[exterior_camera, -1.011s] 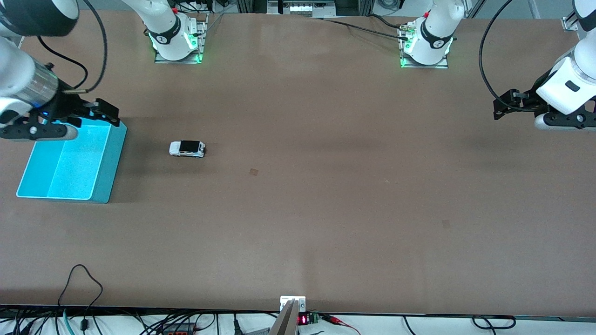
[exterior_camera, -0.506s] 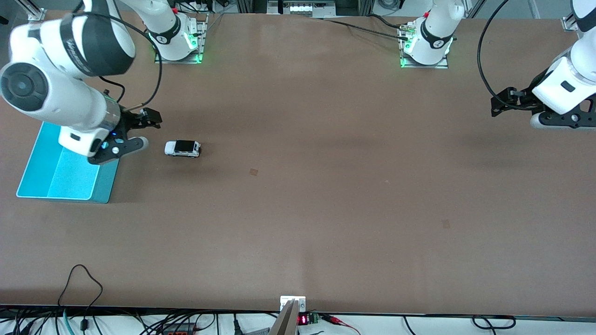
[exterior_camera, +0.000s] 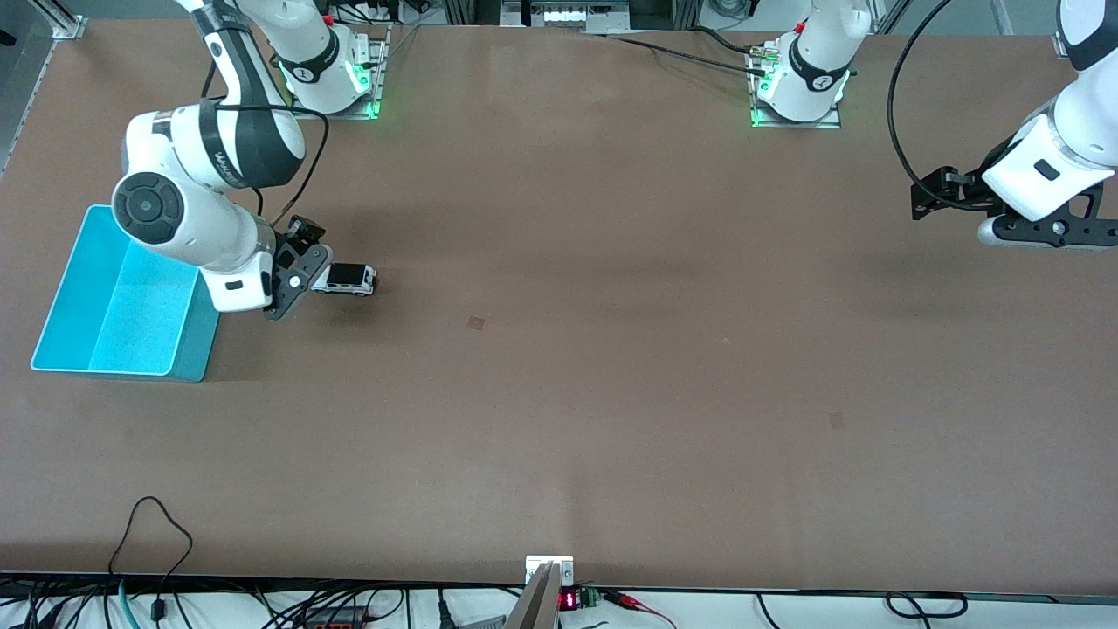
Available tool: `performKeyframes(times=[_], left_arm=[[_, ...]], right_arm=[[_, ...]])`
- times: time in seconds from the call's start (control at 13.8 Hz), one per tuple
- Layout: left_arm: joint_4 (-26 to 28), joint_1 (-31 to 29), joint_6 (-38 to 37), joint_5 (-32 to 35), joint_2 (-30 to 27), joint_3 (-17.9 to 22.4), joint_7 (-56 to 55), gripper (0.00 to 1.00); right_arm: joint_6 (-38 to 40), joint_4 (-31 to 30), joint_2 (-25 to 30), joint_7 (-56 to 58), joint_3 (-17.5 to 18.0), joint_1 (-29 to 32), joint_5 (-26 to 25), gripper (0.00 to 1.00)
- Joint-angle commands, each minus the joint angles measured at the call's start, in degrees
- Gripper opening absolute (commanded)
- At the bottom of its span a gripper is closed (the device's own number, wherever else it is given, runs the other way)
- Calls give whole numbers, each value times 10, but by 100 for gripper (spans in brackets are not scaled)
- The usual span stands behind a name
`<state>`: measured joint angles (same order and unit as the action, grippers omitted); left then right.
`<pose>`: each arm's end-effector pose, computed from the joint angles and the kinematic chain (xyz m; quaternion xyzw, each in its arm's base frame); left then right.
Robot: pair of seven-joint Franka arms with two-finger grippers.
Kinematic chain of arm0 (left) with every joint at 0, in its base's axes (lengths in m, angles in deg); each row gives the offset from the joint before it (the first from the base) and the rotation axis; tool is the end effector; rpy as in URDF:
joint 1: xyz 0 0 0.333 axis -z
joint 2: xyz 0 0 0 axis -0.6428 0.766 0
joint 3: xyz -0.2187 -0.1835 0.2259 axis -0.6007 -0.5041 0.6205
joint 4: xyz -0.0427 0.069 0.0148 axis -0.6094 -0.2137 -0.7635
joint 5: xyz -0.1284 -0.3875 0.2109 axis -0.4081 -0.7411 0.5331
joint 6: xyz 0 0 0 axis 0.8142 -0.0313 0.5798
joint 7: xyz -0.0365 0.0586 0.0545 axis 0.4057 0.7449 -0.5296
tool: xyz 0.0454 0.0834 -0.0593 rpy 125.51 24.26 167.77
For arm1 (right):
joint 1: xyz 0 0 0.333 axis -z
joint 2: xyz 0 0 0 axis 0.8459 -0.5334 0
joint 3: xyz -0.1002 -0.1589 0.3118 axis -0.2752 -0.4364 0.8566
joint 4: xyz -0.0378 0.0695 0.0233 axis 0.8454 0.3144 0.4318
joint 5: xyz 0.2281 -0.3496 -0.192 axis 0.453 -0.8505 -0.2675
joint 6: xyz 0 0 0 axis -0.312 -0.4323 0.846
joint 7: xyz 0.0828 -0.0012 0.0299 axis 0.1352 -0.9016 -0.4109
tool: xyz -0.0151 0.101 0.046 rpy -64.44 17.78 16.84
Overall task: Wind and store white jeep toy
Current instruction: 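Grasp the jeep with the right gripper and lift it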
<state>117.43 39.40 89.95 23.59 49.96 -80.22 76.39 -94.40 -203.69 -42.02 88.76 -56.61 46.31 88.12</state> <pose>0.6034 -0.0254 0.6004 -0.9973 0.0303 0.0623 0.0227 0.6177 0.1275 0.3517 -0.8667 -0.4895 0.0905 0.0301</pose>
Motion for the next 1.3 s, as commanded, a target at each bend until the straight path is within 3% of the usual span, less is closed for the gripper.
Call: performKeyframes(times=[0.0,0.22,0.72,1.23], left_arm=[[-16,2,-15,-6,4,2,14,100],[-16,3,-15,-6,5,2,14,100],[-14,-2,-6,-3,5,2,29,100],[-13,-4,6,4,8,2,30,100]], right_arm=[[-53,-50,15,82,0,-1,9,100],[-142,-112,16,148,0,-3,9,100],[-296,-209,-4,150,0,-14,9,100],[-395,-243,-36,152,0,-30,8,100]])
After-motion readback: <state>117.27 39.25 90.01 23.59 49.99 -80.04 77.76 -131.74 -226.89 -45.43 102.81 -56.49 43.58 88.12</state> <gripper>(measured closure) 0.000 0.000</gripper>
